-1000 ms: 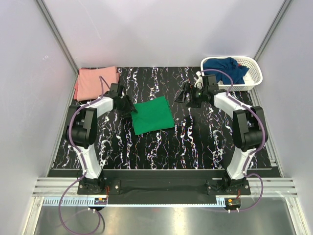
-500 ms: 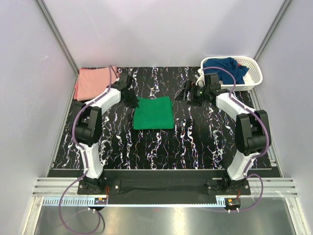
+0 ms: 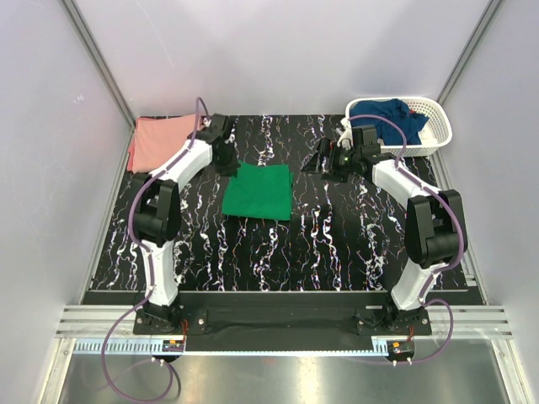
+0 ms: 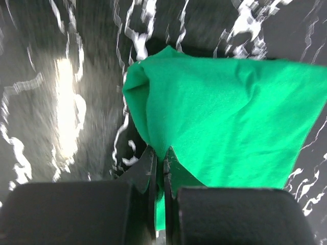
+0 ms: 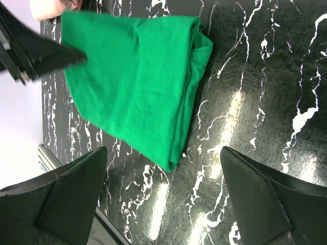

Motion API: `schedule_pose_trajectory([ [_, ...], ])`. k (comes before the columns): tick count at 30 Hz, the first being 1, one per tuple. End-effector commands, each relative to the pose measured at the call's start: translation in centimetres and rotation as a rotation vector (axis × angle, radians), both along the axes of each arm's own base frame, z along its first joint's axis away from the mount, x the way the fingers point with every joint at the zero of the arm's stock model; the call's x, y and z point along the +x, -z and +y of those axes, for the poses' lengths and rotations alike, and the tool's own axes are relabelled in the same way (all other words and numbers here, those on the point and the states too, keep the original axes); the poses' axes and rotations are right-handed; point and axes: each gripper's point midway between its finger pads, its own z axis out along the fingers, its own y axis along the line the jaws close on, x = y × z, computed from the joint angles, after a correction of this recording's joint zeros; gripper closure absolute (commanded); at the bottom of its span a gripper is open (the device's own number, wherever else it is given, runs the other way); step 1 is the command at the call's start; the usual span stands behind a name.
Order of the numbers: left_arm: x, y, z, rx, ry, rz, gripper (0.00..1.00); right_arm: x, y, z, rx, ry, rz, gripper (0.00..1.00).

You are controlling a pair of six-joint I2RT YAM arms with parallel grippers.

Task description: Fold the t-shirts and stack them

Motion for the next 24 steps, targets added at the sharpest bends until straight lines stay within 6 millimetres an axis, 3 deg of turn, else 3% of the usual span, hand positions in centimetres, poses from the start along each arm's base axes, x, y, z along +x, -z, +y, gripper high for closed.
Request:
schedule_pose_trajectory([
  [1,3.2,-3.1,1.5,0.098,0.075,-0.093,1.0,0.8,-4.8,0.1,0.028,0.004,-0.125,0.0],
  [9,6.9,-6.8,7.3,0.236,0.015,-0.141,1.0,1.1,-5.3,0.4,0.05,0.004,-0.146,0.0],
  [10,7.7,-8.5,7.8,0.247,0.005,-0.181,1.0,1.1,-5.3,0.5,0.052,0.002,-0.145,0.0],
  [14,8.9,-10.9,11.0,0.316,-0.019,-0.243,1.0,1.5,-5.8,0.6,0.058,-0.006,-0.163,0.0],
  [23,11.8,-17.1,14.8,0.364,-0.054,-0.449,1.0,2.6,-4.5,0.9,0.058,-0.01,-0.145,0.0],
  [24,12.2,-19.0,15.1,0.363,-0.065,-0.494,1.0,2.7,-4.5,1.0,0.056,-0.009,-0.147,0.0],
])
